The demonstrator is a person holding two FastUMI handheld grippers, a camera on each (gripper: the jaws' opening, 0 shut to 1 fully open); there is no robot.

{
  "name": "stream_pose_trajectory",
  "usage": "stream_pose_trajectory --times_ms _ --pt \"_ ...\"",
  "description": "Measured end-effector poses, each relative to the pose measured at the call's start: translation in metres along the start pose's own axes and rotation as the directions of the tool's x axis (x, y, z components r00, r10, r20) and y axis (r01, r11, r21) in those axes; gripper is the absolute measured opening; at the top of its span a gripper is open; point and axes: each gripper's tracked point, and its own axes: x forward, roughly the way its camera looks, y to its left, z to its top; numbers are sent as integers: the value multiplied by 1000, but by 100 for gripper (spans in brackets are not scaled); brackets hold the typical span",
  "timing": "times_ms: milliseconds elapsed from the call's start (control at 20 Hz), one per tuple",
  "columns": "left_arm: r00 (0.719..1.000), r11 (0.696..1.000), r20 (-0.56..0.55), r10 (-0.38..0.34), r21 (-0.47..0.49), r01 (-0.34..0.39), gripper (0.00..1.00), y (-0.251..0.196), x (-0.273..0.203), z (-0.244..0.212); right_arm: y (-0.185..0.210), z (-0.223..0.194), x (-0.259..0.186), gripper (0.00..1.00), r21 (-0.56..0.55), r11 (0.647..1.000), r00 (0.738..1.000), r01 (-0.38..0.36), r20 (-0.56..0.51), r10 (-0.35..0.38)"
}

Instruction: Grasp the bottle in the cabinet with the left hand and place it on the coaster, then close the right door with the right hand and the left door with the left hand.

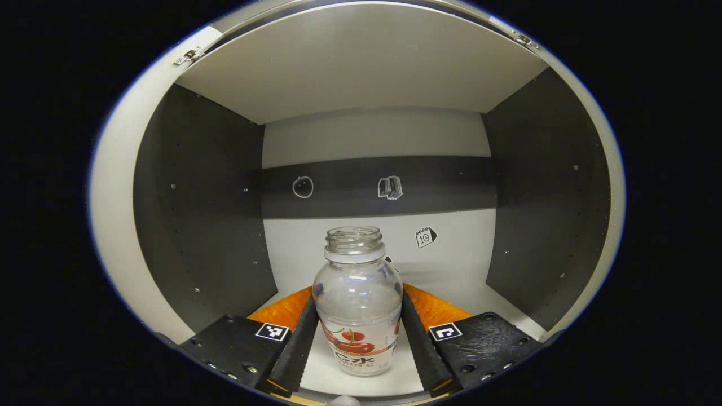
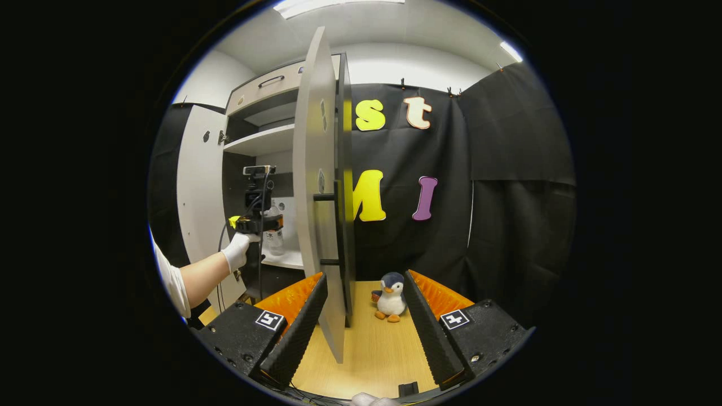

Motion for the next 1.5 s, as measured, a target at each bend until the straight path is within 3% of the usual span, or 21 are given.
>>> stream_pose_trajectory --times_ms 300,550,950,1200,1250,1500 --pt "995 996 55 -82 31 80 75 2 -83 20 11 -5 -12 83 21 1000 1000 16 -2 -16" --pt "982 985 83 -169 56 164 72 -8 -149 10 17 -19 -21 83 33 999 999 43 -11 -42" --pt "974 978 93 -208 16 207 75 -8 -218 -65 15 -56 -30 83 4 996 993 90 -82 -89" --pt "976 977 36 -213 1 213 75 -14 -246 -136 20 -80 -30 83 15 998 987 67 -148 -64" --pt "978 978 26 -207 10 206 79 -14 -249 -149 22 -85 -30 83 13 998 985 60 -162 -57" --pt "973 974 22 -228 -10 228 75 -30 -262 -208 21 -89 -25 83 -21 999 980 45 -193 -48"
